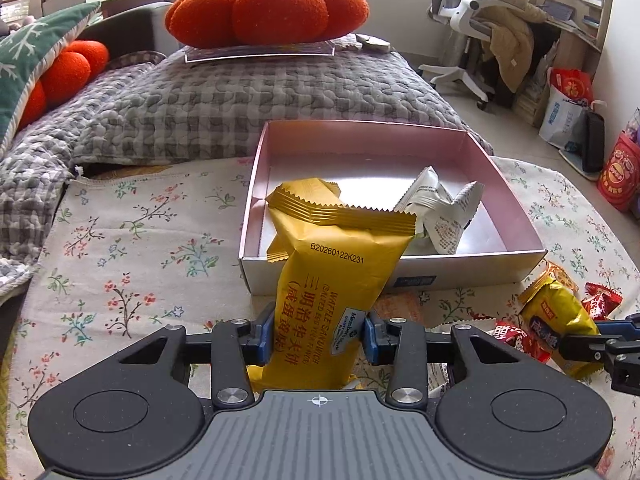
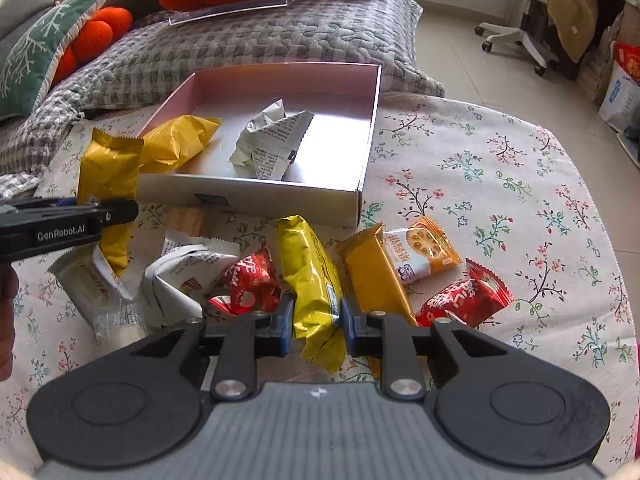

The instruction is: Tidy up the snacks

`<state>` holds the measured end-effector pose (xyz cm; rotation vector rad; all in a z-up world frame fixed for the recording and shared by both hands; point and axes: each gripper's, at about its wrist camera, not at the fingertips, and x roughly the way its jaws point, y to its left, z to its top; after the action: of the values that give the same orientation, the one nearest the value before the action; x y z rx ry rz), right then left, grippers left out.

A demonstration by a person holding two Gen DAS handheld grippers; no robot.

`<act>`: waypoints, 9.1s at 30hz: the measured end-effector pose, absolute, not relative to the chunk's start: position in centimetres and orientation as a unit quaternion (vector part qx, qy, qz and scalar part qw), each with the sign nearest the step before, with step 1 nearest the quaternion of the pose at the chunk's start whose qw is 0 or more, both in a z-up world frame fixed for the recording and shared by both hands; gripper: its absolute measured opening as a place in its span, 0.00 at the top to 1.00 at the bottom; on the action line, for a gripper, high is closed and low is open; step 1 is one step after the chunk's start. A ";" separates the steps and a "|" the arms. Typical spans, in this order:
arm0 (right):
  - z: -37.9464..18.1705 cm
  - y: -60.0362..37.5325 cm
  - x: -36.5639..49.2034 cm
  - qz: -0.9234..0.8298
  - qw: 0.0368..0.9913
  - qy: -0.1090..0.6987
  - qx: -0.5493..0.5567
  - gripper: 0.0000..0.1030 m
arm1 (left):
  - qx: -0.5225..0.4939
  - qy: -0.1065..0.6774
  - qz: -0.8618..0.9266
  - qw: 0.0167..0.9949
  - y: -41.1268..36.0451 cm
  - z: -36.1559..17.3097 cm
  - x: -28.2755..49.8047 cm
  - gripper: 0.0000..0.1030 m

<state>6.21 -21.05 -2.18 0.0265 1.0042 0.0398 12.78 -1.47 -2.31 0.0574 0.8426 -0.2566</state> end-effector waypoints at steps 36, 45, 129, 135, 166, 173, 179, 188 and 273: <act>1.2 -25.4 7.9 -0.028 0.900 0.410 0.145 0.81 | -0.073 0.392 -0.142 0.906 0.3 2.2 16.1 0.63; 1.5 -25.7 9.4 -0.025 0.899 0.406 0.160 0.81 | -0.112 0.418 -0.153 0.889 -1.1 0.7 18.8 0.63; -0.8 -21.4 1.2 0.045 0.863 0.503 0.002 0.36 | -0.022 0.510 -0.118 0.852 -3.8 -5.6 4.2 0.60; -1.7 -20.9 1.1 0.057 0.852 0.521 -0.008 0.41 | -0.061 0.499 -0.121 0.856 -2.2 -4.4 4.8 0.80; -2.5 -19.9 1.5 0.059 0.849 0.525 -0.022 0.72 | -0.066 0.487 -0.156 0.857 -1.9 -3.9 4.9 0.83; -0.9 -21.9 1.8 0.037 0.870 0.492 0.013 0.72 | -0.079 0.419 -0.134 0.895 0.5 -0.1 5.4 0.84; -0.3 -22.6 2.4 0.004 0.886 0.464 0.014 0.72 | -0.045 0.380 -0.092 0.919 1.1 1.1 6.4 0.84; 0.9 -21.8 3.6 0.019 0.900 0.434 0.009 0.72 | -0.081 0.384 -0.121 0.912 1.0 1.6 7.9 0.84; 1.5 -19.5 6.0 0.044 0.884 0.458 0.083 0.36 | -0.053 0.496 -0.078 0.863 5.1 -3.5 7.7 0.34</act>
<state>6.00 -19.48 1.52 0.1722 0.9529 0.0913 7.69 5.12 -3.51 -0.1119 1.0406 -0.1629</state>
